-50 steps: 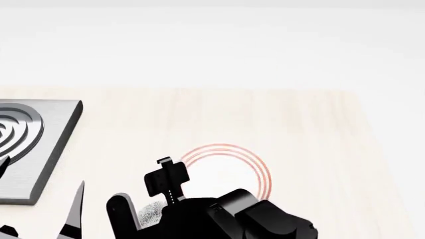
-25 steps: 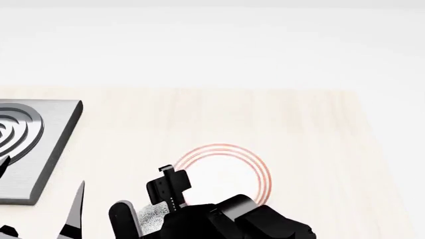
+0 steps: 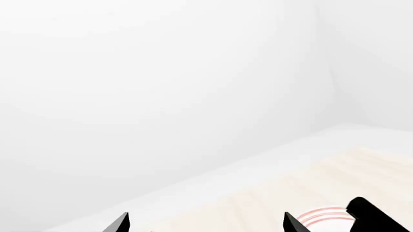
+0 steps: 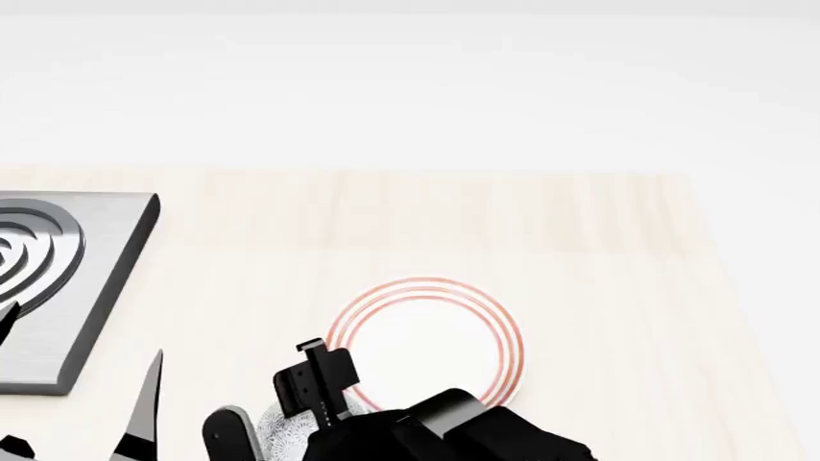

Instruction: Pick the akita bowl between the plate and the ramekin and place it on the plate.

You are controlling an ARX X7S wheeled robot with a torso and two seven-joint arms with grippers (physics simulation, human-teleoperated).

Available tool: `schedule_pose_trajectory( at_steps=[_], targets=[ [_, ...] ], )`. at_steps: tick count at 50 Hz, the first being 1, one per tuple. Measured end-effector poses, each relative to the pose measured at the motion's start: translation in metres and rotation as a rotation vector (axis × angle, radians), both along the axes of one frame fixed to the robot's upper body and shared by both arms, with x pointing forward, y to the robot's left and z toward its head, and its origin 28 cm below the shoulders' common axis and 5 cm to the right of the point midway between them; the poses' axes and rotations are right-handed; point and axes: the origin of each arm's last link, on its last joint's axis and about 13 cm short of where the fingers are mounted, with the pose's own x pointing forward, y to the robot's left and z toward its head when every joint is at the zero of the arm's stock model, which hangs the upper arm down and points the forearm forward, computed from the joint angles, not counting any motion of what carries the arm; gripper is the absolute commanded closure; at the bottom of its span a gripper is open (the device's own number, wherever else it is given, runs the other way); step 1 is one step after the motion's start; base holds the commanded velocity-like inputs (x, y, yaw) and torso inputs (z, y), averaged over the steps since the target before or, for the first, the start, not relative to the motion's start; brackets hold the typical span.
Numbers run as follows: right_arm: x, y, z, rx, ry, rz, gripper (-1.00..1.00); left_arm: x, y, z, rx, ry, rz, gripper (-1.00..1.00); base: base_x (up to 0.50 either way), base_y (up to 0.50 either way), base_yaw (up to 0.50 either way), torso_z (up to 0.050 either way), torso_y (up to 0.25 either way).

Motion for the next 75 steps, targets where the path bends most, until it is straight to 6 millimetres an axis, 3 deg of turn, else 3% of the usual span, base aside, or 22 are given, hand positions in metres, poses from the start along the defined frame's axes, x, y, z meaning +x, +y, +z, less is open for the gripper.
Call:
schedule_pose_trajectory(
  at_steps=[28, 75],
  targets=[
    [0.02, -0.005, -0.016, 0.025, -0.014, -0.054, -1.0, 0.001, 0.0, -0.001, 0.003, 0.006, -0.002, -1.0, 0.0, 0.0, 0.0, 0.0, 0.0],
    [0.019, 0.001, -0.041, 0.016, 0.061, -0.031, -1.0, -0.001, 0.001, -0.001, -0.004, 0.009, -0.003, -1.0, 0.0, 0.0, 0.0, 0.0, 0.0]
  ],
)
